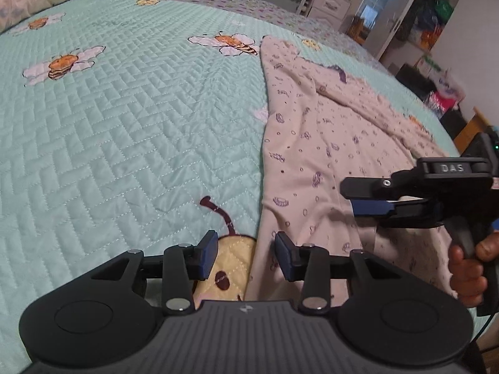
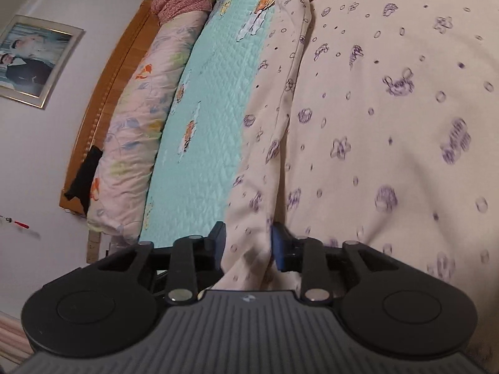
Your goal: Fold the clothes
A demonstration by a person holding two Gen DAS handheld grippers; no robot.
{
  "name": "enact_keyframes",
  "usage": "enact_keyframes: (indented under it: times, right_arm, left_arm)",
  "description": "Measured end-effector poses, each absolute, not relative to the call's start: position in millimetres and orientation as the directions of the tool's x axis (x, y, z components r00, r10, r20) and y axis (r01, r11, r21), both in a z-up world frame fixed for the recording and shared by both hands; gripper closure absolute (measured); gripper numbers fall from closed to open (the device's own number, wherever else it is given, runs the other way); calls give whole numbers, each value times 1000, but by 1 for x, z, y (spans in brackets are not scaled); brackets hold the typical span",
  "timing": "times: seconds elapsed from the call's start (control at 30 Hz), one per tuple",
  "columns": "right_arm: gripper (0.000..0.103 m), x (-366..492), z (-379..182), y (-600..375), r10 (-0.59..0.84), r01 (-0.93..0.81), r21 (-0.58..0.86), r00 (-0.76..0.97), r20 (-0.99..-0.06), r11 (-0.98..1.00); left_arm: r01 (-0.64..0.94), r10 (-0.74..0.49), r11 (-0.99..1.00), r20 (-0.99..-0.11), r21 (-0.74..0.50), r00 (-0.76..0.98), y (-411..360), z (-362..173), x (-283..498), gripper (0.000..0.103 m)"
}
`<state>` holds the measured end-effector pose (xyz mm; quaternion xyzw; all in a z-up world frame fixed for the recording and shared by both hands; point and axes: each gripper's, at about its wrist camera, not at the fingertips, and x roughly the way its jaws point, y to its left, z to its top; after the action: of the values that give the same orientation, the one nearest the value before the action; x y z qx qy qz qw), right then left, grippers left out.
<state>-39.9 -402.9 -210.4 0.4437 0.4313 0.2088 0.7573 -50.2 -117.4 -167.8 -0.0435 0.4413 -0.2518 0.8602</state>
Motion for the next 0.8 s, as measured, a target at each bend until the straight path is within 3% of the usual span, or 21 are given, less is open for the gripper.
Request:
enact_keyframes:
  times: [0.23,0.33,0.37,0.4,0.43,0.47,0.6,0.8]
  right_arm:
    - [69,-77,-217,-382,768,83,886,466,-438,455]
    - [76,-87,-214,-369,756,69,864,453,-473,499]
    - [85,-87,-214,-366,750,75,859,454,-481,506]
    - [102,-87,-213,-363,743,82,855,456,-490,513]
    - [103,-88,-214,-360,743,92,856,456,-490,509]
    - [103,-91,-216,-357,756,110,871,453,-473,479]
    - [103,-101,-225,-346,778,151,889,435,-453,433]
    - [103,-101,-238,-354,778,216,902,456,-432,374]
  left_arm:
    - [353,-625,776,-714,-523,316,-93,-171,-51,57]
    - [324,-639,767,-710,-554,297,-89,-175,-52,58]
    - [316,-643,763,-706,-563,295,-88,-175,-52,59]
    - [308,-642,765,-708,-566,295,-87,-174,-52,63]
    - [300,-630,775,-717,-556,299,-87,-173,-52,80]
    - [301,-609,791,-732,-532,305,-86,-171,-53,88]
    - [304,-545,834,-773,-460,325,-79,-171,-58,94]
    - [320,-519,848,-787,-424,334,-78,-172,-57,94]
